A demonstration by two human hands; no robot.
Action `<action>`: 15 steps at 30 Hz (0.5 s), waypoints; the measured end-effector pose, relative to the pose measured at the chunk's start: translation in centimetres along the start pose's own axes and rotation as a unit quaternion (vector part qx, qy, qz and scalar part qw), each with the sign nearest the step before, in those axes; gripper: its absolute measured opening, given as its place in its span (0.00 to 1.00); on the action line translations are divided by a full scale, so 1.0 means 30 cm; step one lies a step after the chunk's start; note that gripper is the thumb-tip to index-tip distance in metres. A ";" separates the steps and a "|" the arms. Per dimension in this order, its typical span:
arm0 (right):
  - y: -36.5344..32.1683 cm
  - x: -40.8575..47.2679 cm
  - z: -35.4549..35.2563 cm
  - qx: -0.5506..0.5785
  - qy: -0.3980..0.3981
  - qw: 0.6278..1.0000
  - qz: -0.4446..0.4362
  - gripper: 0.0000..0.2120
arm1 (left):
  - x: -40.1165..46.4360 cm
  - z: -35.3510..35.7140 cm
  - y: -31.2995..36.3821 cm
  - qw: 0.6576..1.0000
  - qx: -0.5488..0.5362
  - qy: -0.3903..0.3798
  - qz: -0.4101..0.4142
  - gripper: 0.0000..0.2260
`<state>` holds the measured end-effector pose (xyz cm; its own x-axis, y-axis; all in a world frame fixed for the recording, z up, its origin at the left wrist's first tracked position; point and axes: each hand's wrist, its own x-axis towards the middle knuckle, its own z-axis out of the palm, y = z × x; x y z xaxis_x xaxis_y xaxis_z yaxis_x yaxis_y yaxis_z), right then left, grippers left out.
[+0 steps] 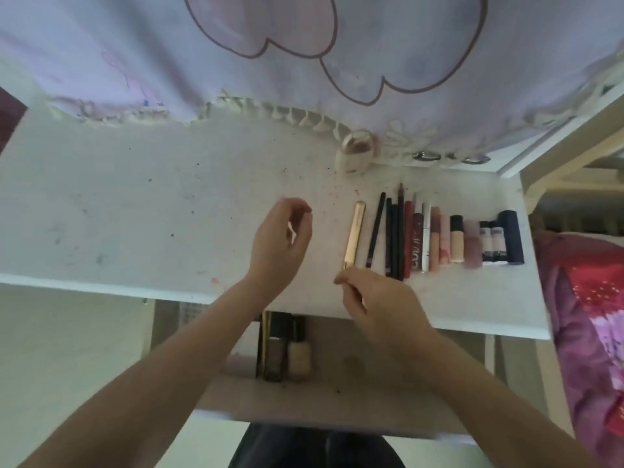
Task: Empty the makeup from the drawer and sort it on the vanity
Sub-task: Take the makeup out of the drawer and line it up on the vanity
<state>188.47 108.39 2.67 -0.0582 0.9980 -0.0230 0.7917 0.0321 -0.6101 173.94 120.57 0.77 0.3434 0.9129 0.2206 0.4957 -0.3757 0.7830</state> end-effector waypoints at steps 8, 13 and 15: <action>0.086 -0.143 0.494 0.060 -0.230 0.944 0.228 0.15 | -0.597 0.039 -0.247 0.909 0.142 -0.190 -0.342 0.10; 0.041 -0.065 0.654 0.131 -0.154 0.934 0.293 0.16 | -0.568 0.154 -0.275 0.865 0.259 -0.213 -0.375 0.16; 0.051 -0.056 0.675 0.144 -0.154 0.926 0.313 0.16 | -0.550 0.165 -0.290 0.854 0.290 -0.217 -0.373 0.16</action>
<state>177.45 105.67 -14.26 0.1512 0.7518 -0.6418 0.5372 -0.6075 -0.5851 167.92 107.98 -12.56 -0.0386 0.8349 -0.5490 0.9745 0.1531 0.1643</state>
